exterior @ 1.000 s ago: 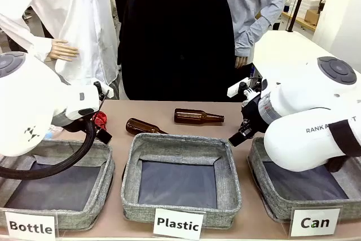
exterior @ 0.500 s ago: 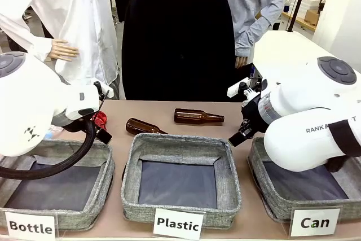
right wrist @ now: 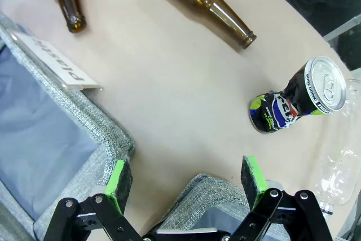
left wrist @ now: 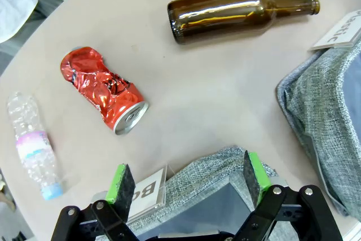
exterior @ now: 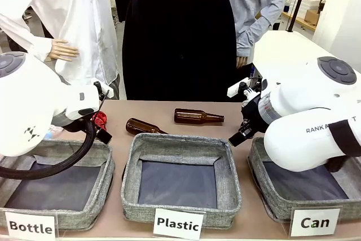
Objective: Sort the can waste into the basket.
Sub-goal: Pick up the can waste from the table and place it in the right Fabric basket.
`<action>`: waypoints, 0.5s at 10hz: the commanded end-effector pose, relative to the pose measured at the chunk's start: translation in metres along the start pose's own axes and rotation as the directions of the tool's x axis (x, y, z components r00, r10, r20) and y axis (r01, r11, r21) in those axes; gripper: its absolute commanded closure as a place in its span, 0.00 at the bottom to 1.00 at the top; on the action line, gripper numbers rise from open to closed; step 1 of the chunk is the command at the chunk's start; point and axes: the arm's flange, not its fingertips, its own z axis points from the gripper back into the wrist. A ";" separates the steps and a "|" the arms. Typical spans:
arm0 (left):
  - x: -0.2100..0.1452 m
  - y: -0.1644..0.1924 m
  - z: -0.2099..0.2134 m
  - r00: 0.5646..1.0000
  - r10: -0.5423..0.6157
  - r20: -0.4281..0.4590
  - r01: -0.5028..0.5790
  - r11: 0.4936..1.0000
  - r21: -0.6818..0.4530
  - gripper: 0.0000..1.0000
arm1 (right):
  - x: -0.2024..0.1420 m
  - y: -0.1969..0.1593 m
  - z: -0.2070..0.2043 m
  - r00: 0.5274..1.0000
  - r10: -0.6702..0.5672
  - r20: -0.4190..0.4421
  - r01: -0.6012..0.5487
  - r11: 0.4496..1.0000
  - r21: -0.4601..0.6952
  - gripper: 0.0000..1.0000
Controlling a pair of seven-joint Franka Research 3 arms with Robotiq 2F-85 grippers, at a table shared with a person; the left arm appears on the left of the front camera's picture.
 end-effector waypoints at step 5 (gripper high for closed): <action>0.002 -0.003 0.068 0.999 0.042 0.029 -0.038 0.991 -0.130 0.00 | 0.018 -0.016 0.069 0.992 -0.102 -0.075 0.112 0.985 0.134 0.00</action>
